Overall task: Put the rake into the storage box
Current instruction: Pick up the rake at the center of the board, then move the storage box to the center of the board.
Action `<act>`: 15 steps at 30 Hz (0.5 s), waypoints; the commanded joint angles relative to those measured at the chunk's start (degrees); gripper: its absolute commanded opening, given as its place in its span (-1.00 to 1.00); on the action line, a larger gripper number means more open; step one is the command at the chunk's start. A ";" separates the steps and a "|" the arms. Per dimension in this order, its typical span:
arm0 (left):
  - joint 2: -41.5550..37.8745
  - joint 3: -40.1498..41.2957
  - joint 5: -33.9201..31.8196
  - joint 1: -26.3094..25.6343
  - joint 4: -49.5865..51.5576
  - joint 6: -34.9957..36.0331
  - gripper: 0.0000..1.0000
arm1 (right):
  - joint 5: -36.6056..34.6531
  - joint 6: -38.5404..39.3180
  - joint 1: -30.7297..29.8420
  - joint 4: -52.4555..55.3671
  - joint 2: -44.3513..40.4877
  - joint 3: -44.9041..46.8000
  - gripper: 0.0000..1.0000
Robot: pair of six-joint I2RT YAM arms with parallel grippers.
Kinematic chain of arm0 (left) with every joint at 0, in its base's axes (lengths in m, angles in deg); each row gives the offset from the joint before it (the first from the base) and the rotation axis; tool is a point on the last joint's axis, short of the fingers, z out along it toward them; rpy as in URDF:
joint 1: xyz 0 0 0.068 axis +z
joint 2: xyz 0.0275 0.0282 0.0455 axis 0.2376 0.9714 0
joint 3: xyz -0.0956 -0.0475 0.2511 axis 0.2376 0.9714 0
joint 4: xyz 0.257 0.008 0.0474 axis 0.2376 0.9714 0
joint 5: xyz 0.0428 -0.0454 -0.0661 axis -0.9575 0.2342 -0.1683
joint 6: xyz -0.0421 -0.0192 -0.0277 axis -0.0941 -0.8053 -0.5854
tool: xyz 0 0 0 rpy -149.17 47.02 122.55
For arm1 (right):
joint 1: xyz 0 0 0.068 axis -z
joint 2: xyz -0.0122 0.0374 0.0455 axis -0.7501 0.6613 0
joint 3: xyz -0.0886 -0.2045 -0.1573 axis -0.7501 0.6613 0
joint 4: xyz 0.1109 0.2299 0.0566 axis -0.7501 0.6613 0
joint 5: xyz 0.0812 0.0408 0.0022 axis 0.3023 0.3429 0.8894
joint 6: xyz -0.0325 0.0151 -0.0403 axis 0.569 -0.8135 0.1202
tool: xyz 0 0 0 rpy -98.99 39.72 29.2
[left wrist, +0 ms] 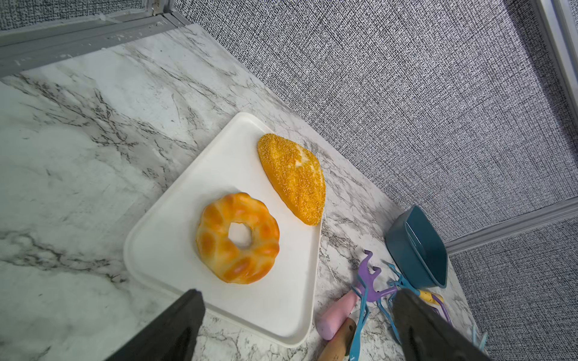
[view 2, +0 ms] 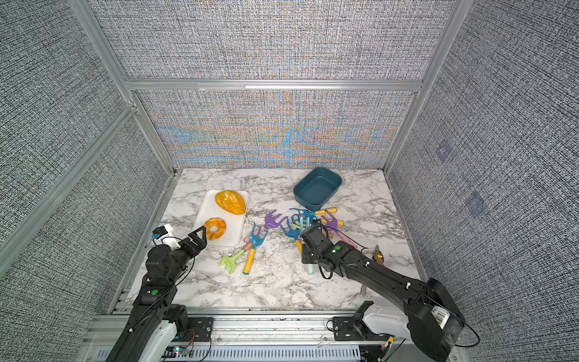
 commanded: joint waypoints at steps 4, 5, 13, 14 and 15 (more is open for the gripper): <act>-0.01 -0.28 0.22 0.05 -0.38 0.64 0.98 | 9.71 3.18 10.50 -9.74 0.30 -5.88 -1.00; -0.02 -0.36 0.30 0.07 -0.38 0.68 0.98 | 11.27 2.99 13.20 -11.21 1.96 -7.26 -1.00; -0.13 -0.37 0.30 -0.02 -0.11 0.64 0.98 | 17.29 3.55 25.66 -10.06 25.24 -30.17 -1.00; -0.03 -0.37 0.30 -0.06 -0.11 0.64 0.98 | 16.60 3.34 26.46 -10.03 28.16 -32.88 -1.00; 0.03 -0.45 0.31 0.00 -0.03 0.64 0.98 | 16.58 2.98 27.34 -9.57 31.08 -35.71 -1.00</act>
